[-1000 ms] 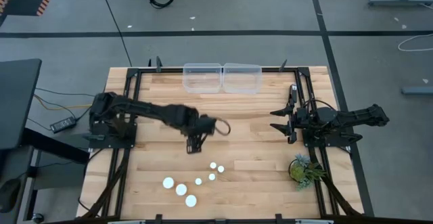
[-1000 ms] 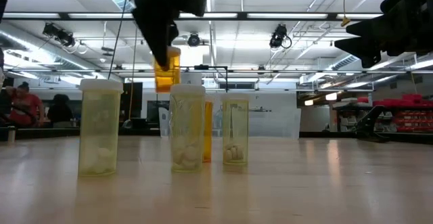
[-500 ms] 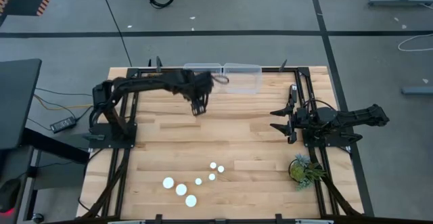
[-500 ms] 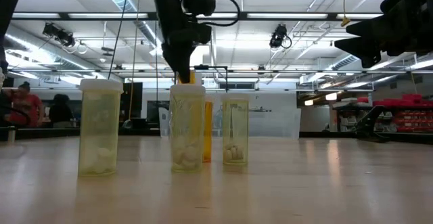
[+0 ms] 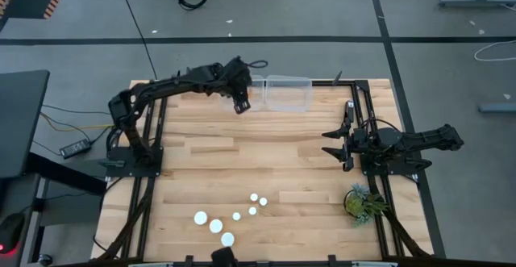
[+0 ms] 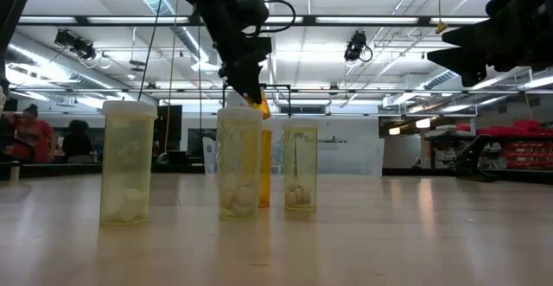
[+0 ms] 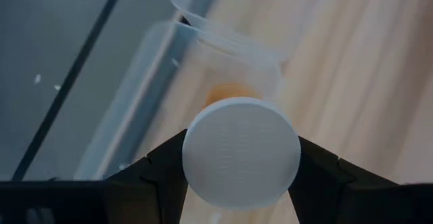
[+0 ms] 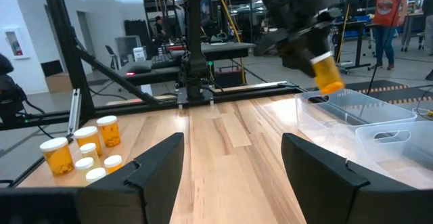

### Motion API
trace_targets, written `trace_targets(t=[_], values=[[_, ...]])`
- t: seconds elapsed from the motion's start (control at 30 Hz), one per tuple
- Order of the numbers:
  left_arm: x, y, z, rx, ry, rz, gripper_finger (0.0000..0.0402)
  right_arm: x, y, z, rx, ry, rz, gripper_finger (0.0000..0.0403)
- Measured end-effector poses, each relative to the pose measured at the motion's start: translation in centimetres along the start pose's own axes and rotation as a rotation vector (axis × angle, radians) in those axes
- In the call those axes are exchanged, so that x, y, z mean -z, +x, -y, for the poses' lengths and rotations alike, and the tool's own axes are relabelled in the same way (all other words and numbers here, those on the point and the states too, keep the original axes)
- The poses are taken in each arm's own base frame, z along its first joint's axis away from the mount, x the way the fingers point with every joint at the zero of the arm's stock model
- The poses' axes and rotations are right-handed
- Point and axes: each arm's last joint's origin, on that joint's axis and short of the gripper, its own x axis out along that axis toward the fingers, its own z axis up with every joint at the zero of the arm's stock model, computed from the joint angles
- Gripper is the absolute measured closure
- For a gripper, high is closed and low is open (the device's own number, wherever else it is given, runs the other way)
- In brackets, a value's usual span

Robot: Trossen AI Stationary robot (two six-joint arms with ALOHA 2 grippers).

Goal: Pick and place medicine bottles into bin by pill shape (circle, oval)
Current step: Put the large orange pill bottle into the left transparent bin

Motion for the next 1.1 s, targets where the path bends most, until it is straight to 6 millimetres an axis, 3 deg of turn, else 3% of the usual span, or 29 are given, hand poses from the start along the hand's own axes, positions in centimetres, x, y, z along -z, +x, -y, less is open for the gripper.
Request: trace_targets(t=[0.33, 0.7, 0.93, 1.1], values=[[-1.9, 0.0, -2.3, -0.012, -0.041, 0.237, 0.0187, 0.0, 0.0, 0.0, 0.000, 0.000, 0.000, 0.0148], [-4.0, -0.6, -2.9, -0.006, -0.057, 0.483, 0.0186, 0.0, 0.0, 0.0, 0.000, 0.000, 0.000, 0.0148], [-4.2, 2.4, -2.6, -0.009, -0.046, 0.484, 0.0192, 0.0, 0.0, 0.0, 0.000, 0.000, 0.000, 0.0148], [-3.1, 5.2, -3.0, 0.009, -0.054, 0.393, 0.0187, 0.0, 0.0, 0.0, 0.000, 0.000, 0.000, 0.0148]])
